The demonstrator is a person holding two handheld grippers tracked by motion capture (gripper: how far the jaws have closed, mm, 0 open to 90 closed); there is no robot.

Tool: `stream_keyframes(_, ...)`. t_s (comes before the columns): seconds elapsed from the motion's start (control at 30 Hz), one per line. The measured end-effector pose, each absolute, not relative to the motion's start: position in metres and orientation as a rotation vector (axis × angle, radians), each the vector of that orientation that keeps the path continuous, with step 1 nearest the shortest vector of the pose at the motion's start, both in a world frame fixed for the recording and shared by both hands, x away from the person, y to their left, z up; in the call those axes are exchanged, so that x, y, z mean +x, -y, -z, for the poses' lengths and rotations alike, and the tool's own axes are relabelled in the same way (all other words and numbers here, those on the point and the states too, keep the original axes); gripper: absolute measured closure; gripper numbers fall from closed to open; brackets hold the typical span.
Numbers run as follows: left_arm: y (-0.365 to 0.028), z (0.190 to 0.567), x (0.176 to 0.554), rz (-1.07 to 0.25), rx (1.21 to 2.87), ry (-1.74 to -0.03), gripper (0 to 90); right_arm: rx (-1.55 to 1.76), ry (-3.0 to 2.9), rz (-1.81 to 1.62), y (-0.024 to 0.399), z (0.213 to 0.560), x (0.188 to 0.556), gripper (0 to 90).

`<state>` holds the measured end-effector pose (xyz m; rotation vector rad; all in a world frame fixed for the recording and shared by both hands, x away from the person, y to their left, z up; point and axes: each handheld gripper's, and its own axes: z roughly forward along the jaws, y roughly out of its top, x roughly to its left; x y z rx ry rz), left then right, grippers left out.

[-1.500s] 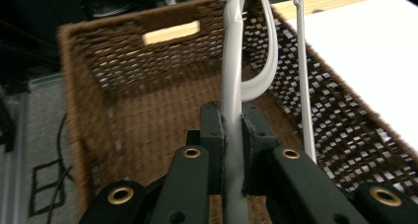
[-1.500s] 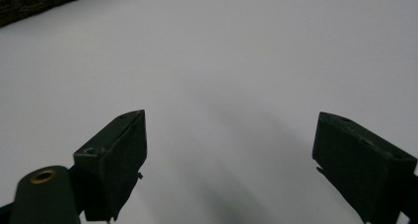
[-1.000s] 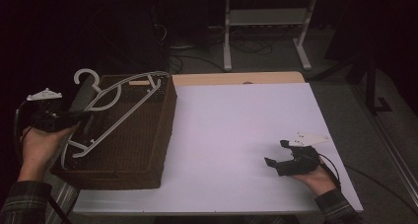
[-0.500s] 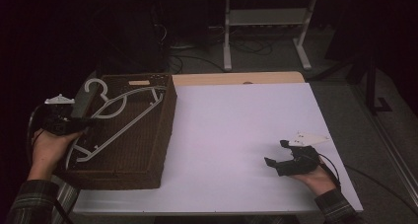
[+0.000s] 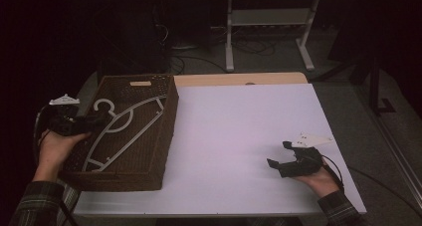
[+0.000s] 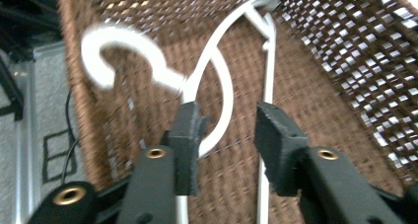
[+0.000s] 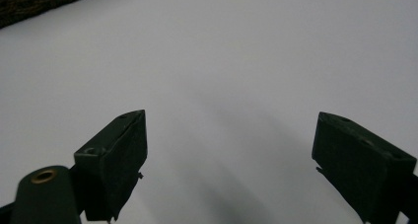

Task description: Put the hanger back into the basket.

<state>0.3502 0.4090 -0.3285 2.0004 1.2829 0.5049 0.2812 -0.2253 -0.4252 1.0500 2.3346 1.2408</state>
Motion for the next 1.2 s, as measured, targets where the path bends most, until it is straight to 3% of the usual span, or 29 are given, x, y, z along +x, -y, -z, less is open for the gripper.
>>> stream_keyframes(0.57, -0.308, 0.307, 0.348, -0.401, 1.969, -1.024, 24.2, 1.047, -2.309, -1.274, 0.23, 0.416, 0.279, 13.1)
stream_keyframes(1.2, -0.198, 0.312, 0.341, -0.315, 2.009, -0.8, 12.8, 1.032, -2.296, -1.302, 0.232, 0.41, 0.278, 13.1)
